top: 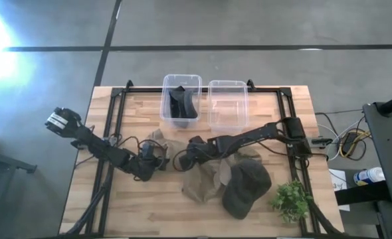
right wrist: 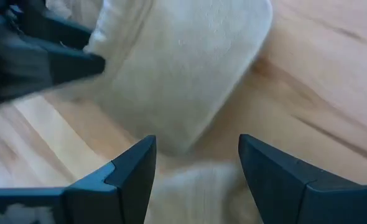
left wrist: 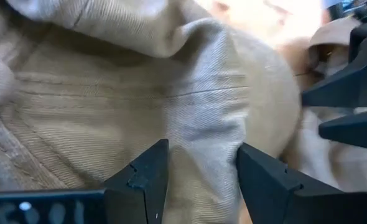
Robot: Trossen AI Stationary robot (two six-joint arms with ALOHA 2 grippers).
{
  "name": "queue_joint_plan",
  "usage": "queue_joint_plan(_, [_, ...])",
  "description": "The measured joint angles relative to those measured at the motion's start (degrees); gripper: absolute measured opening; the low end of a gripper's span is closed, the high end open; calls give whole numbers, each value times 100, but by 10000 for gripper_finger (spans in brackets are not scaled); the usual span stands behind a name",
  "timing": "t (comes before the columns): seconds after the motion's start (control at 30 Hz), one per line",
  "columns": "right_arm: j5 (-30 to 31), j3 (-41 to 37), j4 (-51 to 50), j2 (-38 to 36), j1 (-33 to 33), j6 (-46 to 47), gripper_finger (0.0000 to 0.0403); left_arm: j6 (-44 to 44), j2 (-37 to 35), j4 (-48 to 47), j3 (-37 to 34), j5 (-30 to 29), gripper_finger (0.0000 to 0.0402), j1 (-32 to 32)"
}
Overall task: Pick & Place hat
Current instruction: Put the left brown cap into the right transparent bin
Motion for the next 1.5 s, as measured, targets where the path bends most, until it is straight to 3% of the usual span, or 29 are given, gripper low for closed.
queue_joint_plan(0.27, [-454, -7, 1415, 616, -174, -40, 224, 499, -2, -120, -1, 363, 172, -3])
queue_joint_plan(0.43, [-454, -7, 1778, 603, -164, -101, 213, 603, -4, 81, 1, 527, 172, -98])
queue_joint_plan(0.57, [-454, 7, 1593, 352, -165, -472, 164, 1107, -30, 587, 75, 515, 172, -302])
queue_joint_plan(0.77, [-740, 7, 1480, 86, -239, -954, 29, 1790, -321, 684, 397, 302, 172, -497])
queue_joint_plan(0.9, [-692, 7, 1068, -342, -230, -1271, 16, 2196, -811, 505, 624, 293, 172, -588])
queue_joint_plan(1.03, [266, 0, 487, -1118, -134, -1591, 15, 2836, -1598, -332, 1159, 32, 172, -978])
queue_joint_plan(1.17, [1364, 2, 357, -2080, -51, -2024, 15, 3441, -2116, -1766, 1920, -892, 172, -1346])
queue_joint_plan(1.27, [2616, 3, 311, -2781, 133, -2736, 14, 3837, -2181, -2339, 2367, -1526, 172, -1401])
queue_joint_plan(1.4, [4792, 24, -599, -3546, 276, -3105, 14, 4156, -2058, -2432, 2504, -1800, 172, -1362])
queue_joint_plan(1.5, [5400, 16, -1942, -3858, 93, -2455, 14, 3976, -1936, -2454, 2391, -1842, 172, -1330])
